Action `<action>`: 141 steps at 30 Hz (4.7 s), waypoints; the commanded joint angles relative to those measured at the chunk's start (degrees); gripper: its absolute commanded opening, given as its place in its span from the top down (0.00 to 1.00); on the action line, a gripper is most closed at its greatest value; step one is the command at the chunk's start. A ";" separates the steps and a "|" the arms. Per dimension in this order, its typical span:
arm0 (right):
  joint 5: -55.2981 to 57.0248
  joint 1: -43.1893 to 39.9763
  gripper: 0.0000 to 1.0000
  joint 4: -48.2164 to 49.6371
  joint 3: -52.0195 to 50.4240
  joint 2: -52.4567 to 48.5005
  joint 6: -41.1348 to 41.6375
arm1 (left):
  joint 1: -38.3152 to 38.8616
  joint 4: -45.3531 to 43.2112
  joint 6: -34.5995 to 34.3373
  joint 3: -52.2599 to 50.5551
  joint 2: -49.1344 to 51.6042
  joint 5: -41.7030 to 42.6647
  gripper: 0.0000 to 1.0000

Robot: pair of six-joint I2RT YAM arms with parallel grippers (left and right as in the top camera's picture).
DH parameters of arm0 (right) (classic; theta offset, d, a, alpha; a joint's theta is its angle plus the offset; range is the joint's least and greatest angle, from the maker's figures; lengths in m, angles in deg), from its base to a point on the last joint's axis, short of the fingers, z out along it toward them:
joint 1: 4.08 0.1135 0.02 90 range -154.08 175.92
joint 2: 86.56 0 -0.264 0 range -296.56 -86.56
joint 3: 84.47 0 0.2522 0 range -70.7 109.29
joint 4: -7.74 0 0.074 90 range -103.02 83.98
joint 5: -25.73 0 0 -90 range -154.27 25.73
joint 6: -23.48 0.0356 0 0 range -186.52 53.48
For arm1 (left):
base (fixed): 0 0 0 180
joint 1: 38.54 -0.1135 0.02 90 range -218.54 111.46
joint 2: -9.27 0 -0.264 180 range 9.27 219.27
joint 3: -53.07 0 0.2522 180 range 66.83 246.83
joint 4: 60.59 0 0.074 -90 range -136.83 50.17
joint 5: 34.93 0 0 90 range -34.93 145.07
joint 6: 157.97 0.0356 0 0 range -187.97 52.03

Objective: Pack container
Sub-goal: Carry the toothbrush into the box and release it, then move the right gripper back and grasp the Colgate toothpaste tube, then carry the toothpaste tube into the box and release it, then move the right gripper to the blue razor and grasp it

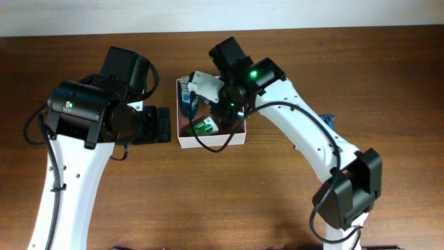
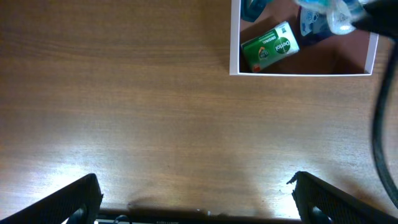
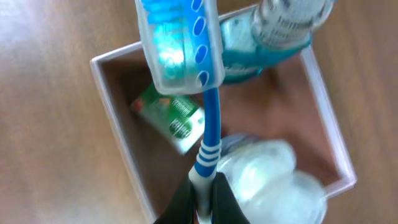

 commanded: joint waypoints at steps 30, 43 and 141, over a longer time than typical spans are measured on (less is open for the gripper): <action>5.35 -25.77 0.50 -5.53 -3.48 3.54 46.12 | -0.22 0.04 -0.57 0.68 -0.33 -0.42 0.00; 4.59 -34.62 0.48 1.92 -23.34 -2.73 56.37 | -0.22 0.04 -0.57 0.68 -0.33 -0.42 0.00; 7.61 -43.98 0.92 1.33 -24.46 -7.82 42.93 | -0.22 0.02 -0.57 0.68 -0.33 -0.42 0.00</action>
